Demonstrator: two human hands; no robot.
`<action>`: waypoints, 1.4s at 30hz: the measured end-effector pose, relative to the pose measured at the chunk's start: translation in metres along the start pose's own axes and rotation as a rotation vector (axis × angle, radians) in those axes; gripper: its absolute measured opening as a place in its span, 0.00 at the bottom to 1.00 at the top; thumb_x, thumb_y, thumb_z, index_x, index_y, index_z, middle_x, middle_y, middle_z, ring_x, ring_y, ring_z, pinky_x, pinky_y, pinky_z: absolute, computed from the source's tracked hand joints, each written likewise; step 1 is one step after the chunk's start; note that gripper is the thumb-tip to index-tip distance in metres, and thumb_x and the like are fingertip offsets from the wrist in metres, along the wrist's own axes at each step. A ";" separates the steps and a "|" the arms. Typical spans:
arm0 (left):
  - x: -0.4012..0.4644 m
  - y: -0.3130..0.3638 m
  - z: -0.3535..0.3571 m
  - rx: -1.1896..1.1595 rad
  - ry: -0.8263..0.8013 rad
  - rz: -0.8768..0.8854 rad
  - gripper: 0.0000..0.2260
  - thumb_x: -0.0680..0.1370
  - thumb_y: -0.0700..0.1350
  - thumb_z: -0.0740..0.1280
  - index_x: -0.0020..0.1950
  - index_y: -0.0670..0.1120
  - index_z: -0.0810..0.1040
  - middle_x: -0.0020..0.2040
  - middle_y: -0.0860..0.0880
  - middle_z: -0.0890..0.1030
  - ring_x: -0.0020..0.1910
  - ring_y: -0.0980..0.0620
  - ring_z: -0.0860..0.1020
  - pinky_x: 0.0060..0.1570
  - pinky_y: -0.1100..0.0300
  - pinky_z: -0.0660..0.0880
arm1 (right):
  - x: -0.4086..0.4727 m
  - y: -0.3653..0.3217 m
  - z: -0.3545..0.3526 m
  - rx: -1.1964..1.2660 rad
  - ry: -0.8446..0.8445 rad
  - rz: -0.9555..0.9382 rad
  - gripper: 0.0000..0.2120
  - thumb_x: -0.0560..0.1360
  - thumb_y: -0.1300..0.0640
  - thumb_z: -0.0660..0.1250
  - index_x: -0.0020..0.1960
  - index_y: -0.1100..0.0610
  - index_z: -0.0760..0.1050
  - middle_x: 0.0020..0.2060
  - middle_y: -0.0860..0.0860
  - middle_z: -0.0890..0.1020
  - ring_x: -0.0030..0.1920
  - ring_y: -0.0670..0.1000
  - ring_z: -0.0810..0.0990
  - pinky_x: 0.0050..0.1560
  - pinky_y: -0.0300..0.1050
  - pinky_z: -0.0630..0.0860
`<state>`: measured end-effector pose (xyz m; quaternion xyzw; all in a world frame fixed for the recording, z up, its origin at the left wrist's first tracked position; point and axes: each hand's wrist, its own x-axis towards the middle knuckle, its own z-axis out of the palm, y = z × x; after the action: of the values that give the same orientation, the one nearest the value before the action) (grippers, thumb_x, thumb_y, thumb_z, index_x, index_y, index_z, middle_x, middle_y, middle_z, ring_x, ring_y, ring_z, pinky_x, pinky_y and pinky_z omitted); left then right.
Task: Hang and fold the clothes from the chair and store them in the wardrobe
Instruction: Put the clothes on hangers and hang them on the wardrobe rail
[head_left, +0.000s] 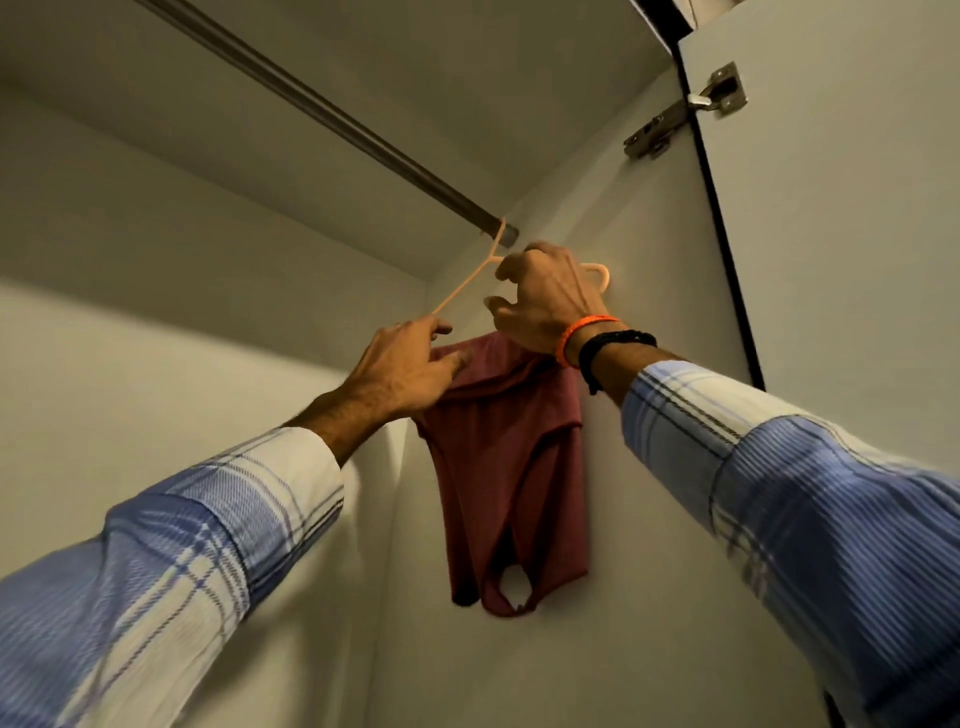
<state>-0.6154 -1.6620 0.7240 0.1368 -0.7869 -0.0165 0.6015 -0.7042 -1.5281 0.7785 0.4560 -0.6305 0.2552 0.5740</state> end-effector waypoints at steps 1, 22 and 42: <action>-0.011 0.004 -0.009 -0.007 -0.002 -0.003 0.22 0.79 0.53 0.66 0.71 0.47 0.71 0.68 0.46 0.76 0.65 0.46 0.74 0.63 0.54 0.70 | -0.011 -0.006 -0.006 0.015 0.007 0.010 0.19 0.76 0.49 0.68 0.61 0.61 0.77 0.58 0.57 0.77 0.59 0.57 0.76 0.56 0.49 0.72; -0.419 0.131 -0.066 -0.343 -0.692 -0.006 0.22 0.78 0.55 0.68 0.69 0.48 0.72 0.68 0.48 0.74 0.66 0.49 0.73 0.61 0.58 0.69 | -0.483 -0.100 -0.235 0.045 -0.530 0.450 0.20 0.75 0.48 0.68 0.64 0.57 0.76 0.58 0.53 0.77 0.57 0.52 0.76 0.55 0.41 0.72; -0.859 0.547 -0.061 -0.645 -1.569 0.033 0.22 0.77 0.53 0.69 0.68 0.46 0.73 0.67 0.47 0.75 0.66 0.47 0.73 0.65 0.52 0.71 | -0.935 -0.050 -0.653 -0.160 -0.880 1.371 0.18 0.74 0.50 0.70 0.60 0.59 0.77 0.54 0.56 0.78 0.54 0.57 0.77 0.56 0.51 0.74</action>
<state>-0.4589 -0.9256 0.0354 -0.1042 -0.9348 -0.3215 -0.1090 -0.4103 -0.7357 0.0119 -0.0147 -0.9531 0.3015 0.0213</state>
